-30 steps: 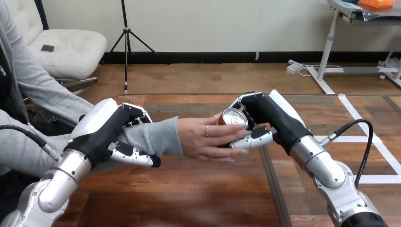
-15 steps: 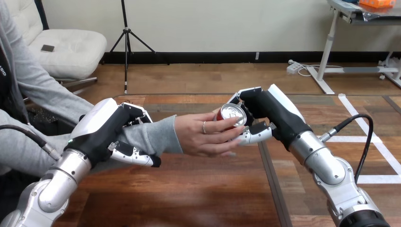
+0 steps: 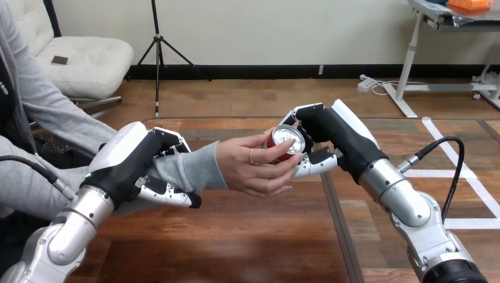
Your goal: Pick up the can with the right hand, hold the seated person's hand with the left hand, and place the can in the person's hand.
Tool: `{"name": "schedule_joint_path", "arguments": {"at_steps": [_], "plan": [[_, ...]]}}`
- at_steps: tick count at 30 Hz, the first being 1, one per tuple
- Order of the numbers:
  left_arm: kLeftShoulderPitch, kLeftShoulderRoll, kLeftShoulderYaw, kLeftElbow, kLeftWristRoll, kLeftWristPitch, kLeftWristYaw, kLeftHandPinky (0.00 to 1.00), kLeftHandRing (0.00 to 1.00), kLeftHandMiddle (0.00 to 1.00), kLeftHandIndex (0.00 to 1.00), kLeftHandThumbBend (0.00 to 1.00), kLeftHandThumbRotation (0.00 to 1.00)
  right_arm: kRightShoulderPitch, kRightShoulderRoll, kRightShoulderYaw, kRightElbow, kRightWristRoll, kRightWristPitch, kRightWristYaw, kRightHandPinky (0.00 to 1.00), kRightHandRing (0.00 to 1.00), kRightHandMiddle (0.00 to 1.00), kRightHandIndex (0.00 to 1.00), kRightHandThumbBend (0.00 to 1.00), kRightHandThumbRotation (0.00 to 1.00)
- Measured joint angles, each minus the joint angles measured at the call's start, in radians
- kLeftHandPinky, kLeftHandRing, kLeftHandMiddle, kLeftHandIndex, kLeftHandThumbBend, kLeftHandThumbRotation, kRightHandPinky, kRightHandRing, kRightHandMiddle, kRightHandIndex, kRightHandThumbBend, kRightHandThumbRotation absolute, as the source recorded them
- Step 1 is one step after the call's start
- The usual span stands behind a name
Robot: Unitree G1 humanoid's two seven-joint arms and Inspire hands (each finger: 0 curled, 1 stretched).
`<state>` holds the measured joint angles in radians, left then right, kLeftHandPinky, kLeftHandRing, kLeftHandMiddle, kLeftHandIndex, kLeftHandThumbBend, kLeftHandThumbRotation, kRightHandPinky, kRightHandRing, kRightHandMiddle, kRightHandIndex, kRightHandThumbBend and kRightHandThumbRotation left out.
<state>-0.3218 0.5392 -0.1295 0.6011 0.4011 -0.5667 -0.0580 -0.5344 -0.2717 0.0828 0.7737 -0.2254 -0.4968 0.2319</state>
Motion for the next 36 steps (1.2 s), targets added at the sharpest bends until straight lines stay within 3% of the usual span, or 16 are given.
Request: {"name": "schedule_joint_path", "arguments": {"at_steps": [24,30,31,36], "plan": [[0.0,0.0,0.0,0.0,0.0,-0.002,0.002,0.18,0.22,0.29,0.42,0.82,0.0,0.0,0.001,0.001,-0.032,0.018,0.0,0.022,0.29,0.31,0.37,0.41,0.87,0.0],[0.001,0.0,0.0,-0.004,-0.009,0.01,-0.009,0.3,0.35,0.41,0.46,0.84,0.0,0.0,0.001,0.002,-0.032,0.017,0.003,0.022,0.29,0.31,0.37,0.41,0.87,0.0],[0.001,-0.001,0.0,-0.007,-0.013,0.016,-0.012,0.35,0.41,0.46,0.49,0.88,0.0,0.0,0.001,0.002,-0.032,0.017,0.004,0.022,0.29,0.32,0.37,0.41,0.87,0.0],[0.01,-0.001,0.001,-0.027,-0.015,0.042,-0.013,0.42,0.51,0.56,0.56,0.95,0.0,0.0,0.001,0.002,-0.032,0.017,0.01,0.022,0.29,0.32,0.37,0.41,0.87,0.0]]}}
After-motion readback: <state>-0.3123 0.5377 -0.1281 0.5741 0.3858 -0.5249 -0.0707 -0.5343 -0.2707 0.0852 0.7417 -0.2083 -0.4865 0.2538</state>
